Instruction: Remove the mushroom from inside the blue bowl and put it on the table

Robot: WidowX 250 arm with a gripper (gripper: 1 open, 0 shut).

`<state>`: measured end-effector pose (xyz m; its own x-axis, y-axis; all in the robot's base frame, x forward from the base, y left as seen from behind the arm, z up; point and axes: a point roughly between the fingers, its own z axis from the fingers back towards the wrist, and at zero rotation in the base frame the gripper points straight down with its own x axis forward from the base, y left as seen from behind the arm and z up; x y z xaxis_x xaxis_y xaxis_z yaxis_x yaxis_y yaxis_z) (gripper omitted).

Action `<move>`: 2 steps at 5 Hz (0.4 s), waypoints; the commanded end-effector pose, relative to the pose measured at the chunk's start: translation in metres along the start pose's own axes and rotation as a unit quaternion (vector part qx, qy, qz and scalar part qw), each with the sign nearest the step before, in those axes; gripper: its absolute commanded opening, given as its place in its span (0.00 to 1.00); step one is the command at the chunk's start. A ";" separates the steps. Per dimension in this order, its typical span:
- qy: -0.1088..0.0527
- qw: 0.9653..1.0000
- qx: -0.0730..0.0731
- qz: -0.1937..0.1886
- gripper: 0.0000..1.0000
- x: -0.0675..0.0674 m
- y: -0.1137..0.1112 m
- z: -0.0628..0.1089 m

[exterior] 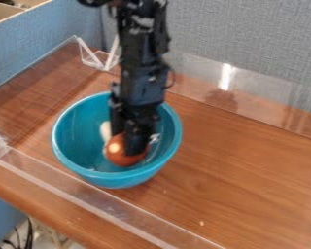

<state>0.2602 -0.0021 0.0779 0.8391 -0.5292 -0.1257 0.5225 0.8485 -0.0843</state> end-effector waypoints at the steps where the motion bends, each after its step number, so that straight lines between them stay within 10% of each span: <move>1: -0.044 0.999 0.024 -0.021 0.00 0.011 0.003 0.032; 2: -0.053 0.997 0.029 -0.040 0.00 0.012 0.006 0.040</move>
<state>0.2718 -0.0040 0.0912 0.8035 -0.5884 -0.0904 0.5822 0.8084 -0.0865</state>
